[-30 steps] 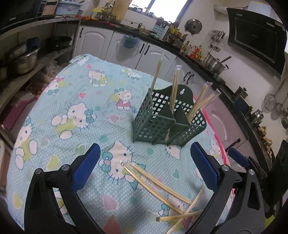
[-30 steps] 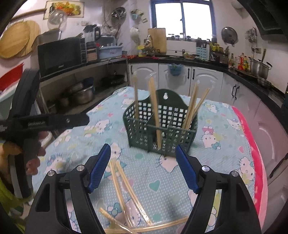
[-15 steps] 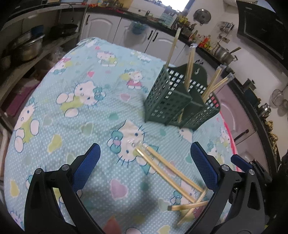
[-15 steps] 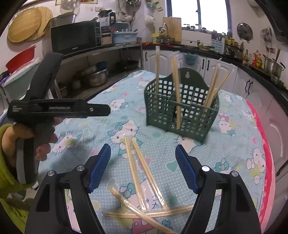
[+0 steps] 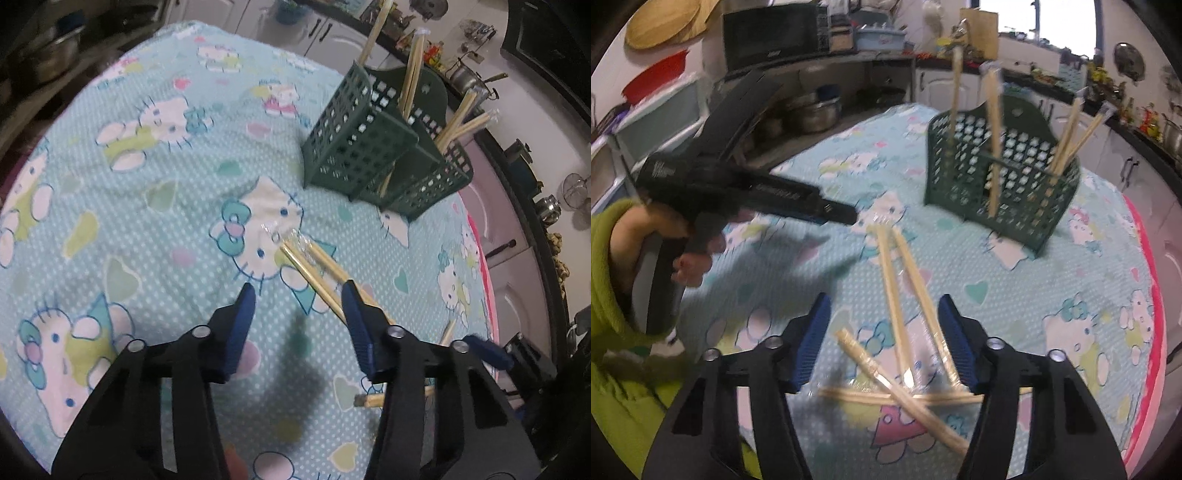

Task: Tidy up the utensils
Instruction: 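Close the right gripper on another wrapped chopstick from the pile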

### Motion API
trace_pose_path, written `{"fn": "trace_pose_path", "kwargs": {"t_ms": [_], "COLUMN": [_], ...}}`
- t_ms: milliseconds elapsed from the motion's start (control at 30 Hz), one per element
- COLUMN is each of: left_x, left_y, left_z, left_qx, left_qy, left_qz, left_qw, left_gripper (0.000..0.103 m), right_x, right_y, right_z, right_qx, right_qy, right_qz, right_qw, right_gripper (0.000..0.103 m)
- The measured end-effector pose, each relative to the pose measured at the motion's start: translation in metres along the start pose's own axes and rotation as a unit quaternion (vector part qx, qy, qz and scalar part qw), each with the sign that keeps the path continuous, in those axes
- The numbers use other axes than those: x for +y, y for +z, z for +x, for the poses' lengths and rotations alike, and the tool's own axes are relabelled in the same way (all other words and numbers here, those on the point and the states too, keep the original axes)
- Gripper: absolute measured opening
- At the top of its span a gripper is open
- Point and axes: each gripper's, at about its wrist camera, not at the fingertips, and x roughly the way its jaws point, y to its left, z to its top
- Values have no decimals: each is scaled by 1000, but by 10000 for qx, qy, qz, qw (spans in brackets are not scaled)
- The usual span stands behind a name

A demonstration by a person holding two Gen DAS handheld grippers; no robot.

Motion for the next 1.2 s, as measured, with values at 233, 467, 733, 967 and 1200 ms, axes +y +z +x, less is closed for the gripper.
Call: {"fn": "trace_pose_path", "kwargs": {"t_ms": [233,467,733,967,1200], "left_x": [-1,5,8,10,18], "left_y": [-1,4,17,28,38], "left_z": [15,34,45,53,57], "left_qx": [228,406,401,416,375], "left_qy": [-59,-14,26,16,-107], "left_qz": [-20,-152,-239,-319,-551], "left_qw": [9997,9991,9989,9986,9977], "left_gripper": [27,25,23,22,20], "right_x": [11,21,27,31,28], "right_y": [-13,-21,-24,-21,-18], "right_z": [16,36,53,59,66], "right_qx": [353,737,964,1005,997], "right_qy": [210,185,103,34,49], "right_qz": [-164,-483,-724,-917,-915], "right_qw": [9990,9959,9926,9907,9908], "right_gripper": [42,35,33,30,29]}}
